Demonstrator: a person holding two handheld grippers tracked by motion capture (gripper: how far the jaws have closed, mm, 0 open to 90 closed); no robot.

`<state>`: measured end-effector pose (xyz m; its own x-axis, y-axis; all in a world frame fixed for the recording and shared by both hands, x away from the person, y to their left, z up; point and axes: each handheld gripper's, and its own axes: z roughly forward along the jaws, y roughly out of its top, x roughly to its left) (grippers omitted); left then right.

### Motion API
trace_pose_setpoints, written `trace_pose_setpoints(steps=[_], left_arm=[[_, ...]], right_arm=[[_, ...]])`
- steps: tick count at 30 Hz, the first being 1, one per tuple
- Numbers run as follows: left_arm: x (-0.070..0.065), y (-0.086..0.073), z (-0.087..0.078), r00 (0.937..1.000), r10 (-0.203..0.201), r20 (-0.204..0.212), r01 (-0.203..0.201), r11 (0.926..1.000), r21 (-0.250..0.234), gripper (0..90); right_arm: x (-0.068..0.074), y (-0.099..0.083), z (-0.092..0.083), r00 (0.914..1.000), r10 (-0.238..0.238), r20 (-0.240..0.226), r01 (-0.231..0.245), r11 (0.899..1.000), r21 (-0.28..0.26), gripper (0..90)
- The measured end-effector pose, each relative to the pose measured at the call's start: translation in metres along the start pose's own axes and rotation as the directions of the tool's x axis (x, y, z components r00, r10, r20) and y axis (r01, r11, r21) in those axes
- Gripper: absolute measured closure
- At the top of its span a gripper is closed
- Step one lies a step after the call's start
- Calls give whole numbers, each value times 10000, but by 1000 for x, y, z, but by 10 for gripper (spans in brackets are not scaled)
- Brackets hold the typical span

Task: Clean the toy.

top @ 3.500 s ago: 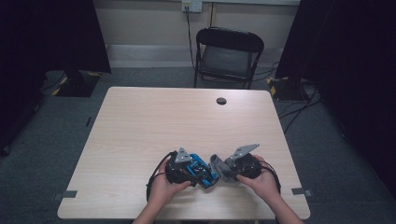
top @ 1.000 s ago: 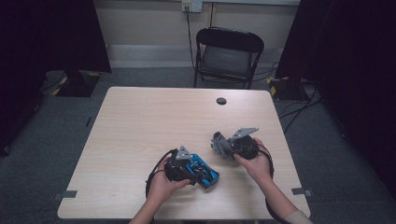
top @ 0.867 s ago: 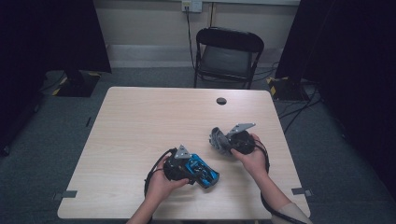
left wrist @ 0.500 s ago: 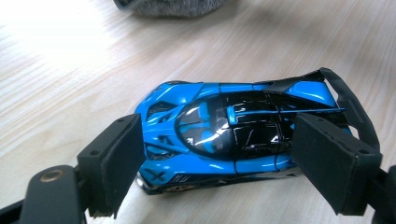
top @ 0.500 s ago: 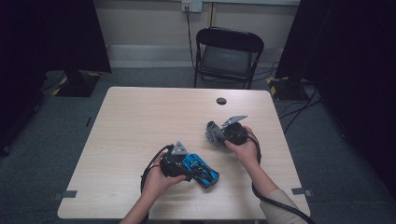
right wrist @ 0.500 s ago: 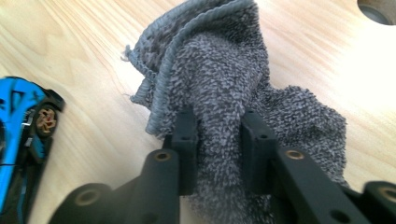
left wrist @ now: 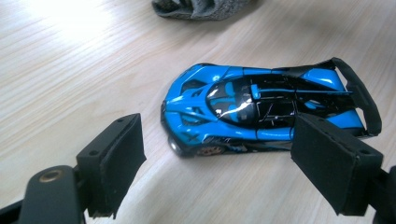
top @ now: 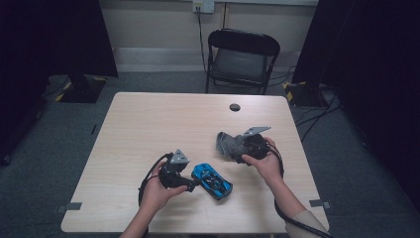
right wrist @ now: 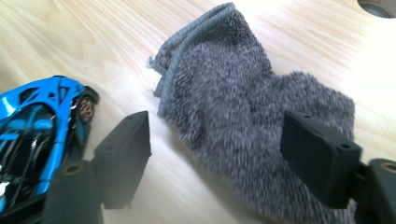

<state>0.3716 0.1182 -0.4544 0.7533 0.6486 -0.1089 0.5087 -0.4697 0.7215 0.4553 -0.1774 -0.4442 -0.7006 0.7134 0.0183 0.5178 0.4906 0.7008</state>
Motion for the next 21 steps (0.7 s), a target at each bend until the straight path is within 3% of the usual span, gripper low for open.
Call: trace_pose_setpoints(steps=[4,12,21], left_arm=[[0,-3,-2,9998,-172,72,172,9998,-61,168],[2,-8,-10,10000,-8,-39,8,9999,102,162],[8,-17,-17,9997,-242,75,241,9997,13,162]], right_arm=[[3,-7,-9,9999,-129,22,129,9999,-88,213],[8,-20,-21,9996,-162,-216,155,9994,-304,173],[12,-35,-28,9990,-247,-362,234,9991,-343,140]])
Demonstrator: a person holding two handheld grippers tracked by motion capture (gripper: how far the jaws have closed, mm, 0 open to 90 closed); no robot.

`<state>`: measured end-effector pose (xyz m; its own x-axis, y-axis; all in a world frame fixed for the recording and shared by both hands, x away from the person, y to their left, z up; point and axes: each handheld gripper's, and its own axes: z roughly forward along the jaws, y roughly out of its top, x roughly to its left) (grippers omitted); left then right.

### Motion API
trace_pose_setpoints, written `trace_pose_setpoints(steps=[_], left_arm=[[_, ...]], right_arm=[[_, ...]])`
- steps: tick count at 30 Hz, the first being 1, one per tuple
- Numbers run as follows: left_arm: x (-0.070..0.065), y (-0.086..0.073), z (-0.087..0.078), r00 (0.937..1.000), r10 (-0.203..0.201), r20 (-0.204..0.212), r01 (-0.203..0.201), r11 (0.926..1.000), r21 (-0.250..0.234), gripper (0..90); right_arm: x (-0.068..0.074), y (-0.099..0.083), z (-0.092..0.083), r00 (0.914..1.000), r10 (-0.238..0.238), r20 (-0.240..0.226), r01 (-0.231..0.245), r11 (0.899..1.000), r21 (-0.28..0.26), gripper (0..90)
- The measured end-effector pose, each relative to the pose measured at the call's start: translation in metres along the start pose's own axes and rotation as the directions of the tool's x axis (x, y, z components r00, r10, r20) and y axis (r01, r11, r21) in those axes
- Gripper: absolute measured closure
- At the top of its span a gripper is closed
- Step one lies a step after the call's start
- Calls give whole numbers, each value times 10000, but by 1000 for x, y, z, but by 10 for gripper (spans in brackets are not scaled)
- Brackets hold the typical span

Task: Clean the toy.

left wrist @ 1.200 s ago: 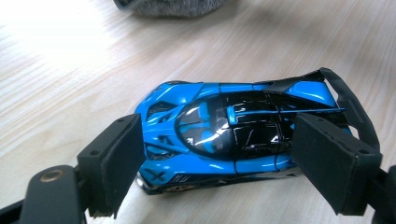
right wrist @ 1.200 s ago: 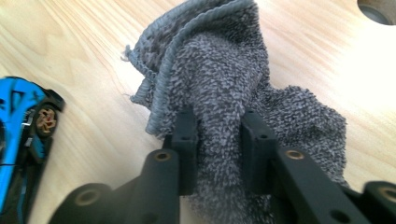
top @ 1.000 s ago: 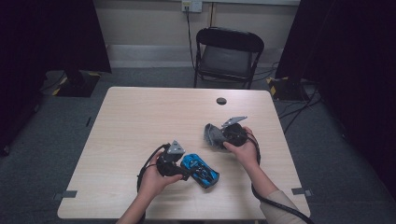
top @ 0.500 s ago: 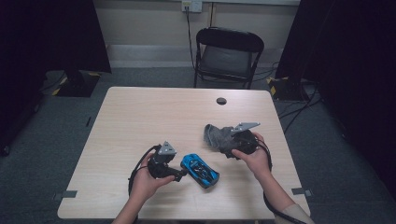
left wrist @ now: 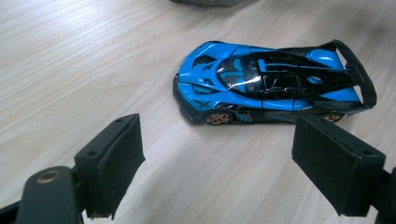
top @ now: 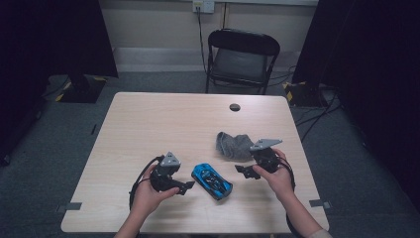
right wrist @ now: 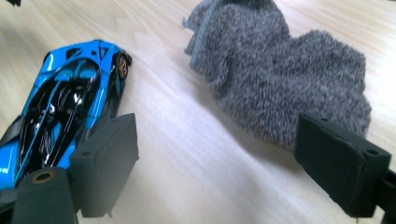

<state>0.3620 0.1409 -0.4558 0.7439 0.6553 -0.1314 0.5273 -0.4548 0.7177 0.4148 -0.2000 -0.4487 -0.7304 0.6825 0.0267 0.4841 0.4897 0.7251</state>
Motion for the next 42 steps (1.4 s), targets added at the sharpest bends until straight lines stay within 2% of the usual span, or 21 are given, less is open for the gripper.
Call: trace_pose_setpoints(steps=[5,9,12,16,19,23,27,35,42], left_arm=[[4,-5,-2,9999,-109,-70,109,9999,-58,159],[5,-7,-5,10000,-35,53,35,10000,-51,159],[7,-9,-8,9998,-202,-9,202,9998,-93,159],[8,-11,-10,9998,-209,43,209,9998,-71,160],[9,-13,-11,9998,-186,-13,186,9998,-95,159],[8,-15,-12,10000,43,39,-43,10000,-50,159],[8,-16,-13,9998,209,-5,-209,9998,-11,160],[10,-20,-16,10000,53,-32,-53,10000,-36,160],[13,-23,-19,9997,230,41,-229,9997,-125,160]], right_arm=[[1,-9,-4,9999,95,-75,-95,10000,6,140],[4,-14,-10,9999,-132,-70,133,9999,99,140],[5,-18,-13,9997,-205,-139,207,9997,144,140],[6,-24,-17,9995,-248,-177,250,9996,140,140],[6,-29,-20,9997,-143,-176,145,9998,121,140],[4,-36,-25,9999,-35,-136,36,10000,75,140],[3,-42,-29,9999,-107,-90,109,9998,191,140],[1,-60,-36,10000,23,-82,-21,9997,256,140],[0,-70,-41,10000,57,-18,-57,9992,389,141]])
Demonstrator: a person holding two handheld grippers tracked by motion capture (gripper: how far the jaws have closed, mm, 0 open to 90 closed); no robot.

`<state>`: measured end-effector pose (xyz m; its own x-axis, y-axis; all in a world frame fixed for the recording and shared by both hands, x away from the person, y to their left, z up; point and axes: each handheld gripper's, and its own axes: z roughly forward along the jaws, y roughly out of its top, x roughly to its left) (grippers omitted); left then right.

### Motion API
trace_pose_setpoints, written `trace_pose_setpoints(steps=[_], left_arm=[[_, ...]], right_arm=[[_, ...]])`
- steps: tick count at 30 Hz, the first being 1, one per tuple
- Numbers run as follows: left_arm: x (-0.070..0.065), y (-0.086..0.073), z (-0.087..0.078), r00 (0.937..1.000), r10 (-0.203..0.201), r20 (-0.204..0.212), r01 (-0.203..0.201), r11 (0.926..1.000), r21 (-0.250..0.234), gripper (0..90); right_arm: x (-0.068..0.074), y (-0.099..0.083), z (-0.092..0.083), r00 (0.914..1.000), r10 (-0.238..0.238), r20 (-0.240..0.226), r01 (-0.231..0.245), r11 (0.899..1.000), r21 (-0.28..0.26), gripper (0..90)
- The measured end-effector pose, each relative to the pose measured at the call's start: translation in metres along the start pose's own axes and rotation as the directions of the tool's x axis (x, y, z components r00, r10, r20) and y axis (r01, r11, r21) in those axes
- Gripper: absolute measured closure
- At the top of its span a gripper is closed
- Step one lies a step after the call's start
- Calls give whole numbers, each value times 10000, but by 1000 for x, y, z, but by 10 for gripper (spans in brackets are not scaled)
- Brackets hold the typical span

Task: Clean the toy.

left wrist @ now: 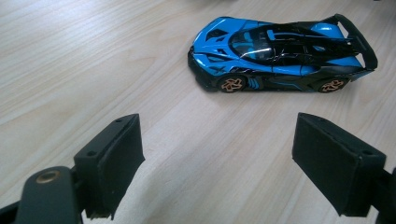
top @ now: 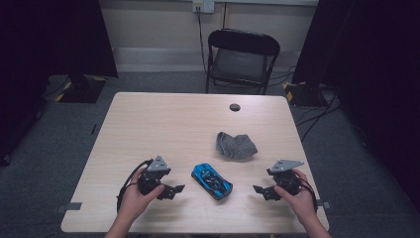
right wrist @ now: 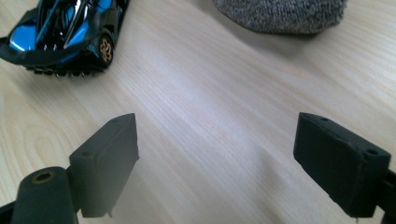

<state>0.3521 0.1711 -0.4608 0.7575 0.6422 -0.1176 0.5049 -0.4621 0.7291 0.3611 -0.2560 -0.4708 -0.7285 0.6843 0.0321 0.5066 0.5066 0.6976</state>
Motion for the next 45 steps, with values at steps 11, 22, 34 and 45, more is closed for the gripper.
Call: trace_pose_setpoints(steps=[11,22,34,45], left_arm=[[6,-8,-7,9999,28,-104,-28,10000,50,160],[13,-19,-14,9998,-51,-206,54,9999,114,160],[18,-30,-22,9994,-135,-308,140,9997,179,160],[25,-41,-29,9987,-241,-441,250,9995,188,160]], right_arm=[[-4,-17,-7,9999,97,96,-97,9999,96,141],[-8,-30,-15,9997,151,185,-153,9998,99,141],[-9,-42,-19,9997,85,217,-88,9999,147,141],[-11,-50,-22,9994,-18,336,11,9998,199,141]])
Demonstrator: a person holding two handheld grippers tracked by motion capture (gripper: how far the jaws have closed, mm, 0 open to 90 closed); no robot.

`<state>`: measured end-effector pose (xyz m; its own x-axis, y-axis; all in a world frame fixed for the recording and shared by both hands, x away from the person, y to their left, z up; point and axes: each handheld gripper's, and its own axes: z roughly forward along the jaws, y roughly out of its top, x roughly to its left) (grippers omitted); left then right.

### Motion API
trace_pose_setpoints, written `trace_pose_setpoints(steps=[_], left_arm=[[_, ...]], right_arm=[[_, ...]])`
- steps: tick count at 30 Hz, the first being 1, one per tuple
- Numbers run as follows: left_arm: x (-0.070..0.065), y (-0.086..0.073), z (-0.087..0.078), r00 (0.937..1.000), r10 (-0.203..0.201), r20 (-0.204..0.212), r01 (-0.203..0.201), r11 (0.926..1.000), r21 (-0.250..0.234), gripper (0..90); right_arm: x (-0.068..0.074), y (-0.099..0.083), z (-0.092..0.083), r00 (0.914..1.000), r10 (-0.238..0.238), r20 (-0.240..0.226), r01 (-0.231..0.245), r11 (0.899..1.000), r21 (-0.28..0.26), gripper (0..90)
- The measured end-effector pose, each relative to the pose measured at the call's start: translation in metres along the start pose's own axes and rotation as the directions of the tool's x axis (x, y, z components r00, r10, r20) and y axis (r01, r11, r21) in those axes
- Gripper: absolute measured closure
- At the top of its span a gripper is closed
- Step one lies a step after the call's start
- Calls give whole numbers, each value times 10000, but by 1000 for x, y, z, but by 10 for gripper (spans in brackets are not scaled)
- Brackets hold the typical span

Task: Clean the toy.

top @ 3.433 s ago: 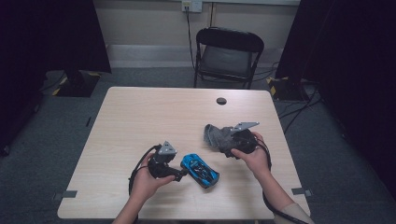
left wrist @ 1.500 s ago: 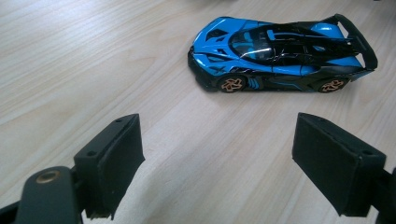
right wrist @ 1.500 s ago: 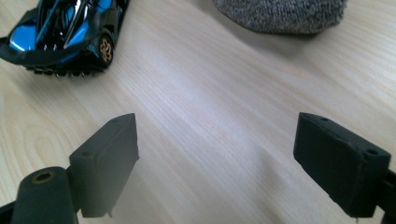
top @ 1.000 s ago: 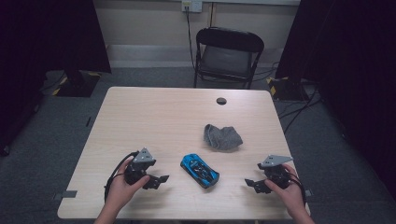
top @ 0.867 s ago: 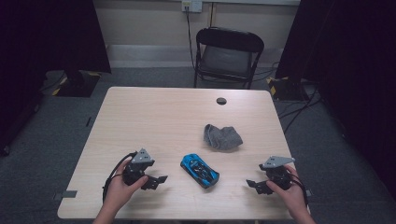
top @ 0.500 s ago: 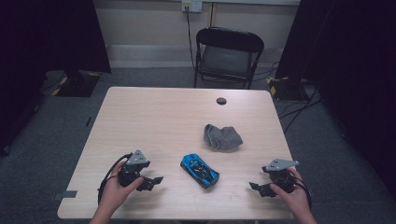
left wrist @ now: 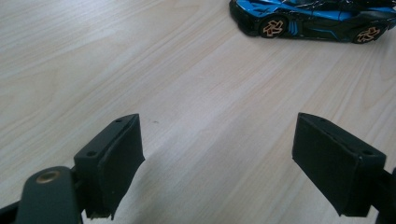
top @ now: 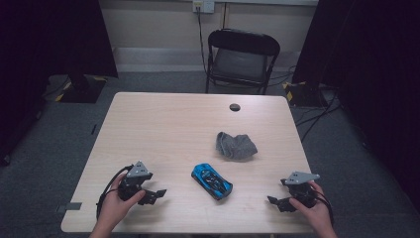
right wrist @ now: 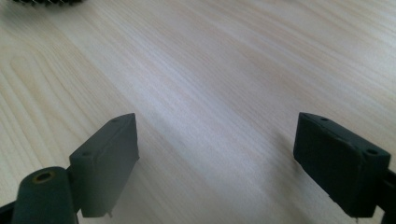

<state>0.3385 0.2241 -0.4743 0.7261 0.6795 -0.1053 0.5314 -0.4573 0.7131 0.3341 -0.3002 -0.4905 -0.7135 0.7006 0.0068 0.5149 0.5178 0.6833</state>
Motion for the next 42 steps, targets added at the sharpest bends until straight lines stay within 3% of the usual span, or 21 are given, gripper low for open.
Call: trace_pose_setpoints(steps=[17,25,42], left_arm=[[7,-16,-2,9995,186,-266,-181,9996,221,160],[13,-23,-5,9981,353,-507,-338,9989,314,160],[19,-33,-9,9947,457,-922,-418,9982,438,157]], right_arm=[[-3,-10,-1,10000,66,50,-65,9997,-251,128],[-3,-14,0,9998,143,131,-135,9978,-649,118],[-5,-14,0,10000,33,1,-33,9979,-641,117]])
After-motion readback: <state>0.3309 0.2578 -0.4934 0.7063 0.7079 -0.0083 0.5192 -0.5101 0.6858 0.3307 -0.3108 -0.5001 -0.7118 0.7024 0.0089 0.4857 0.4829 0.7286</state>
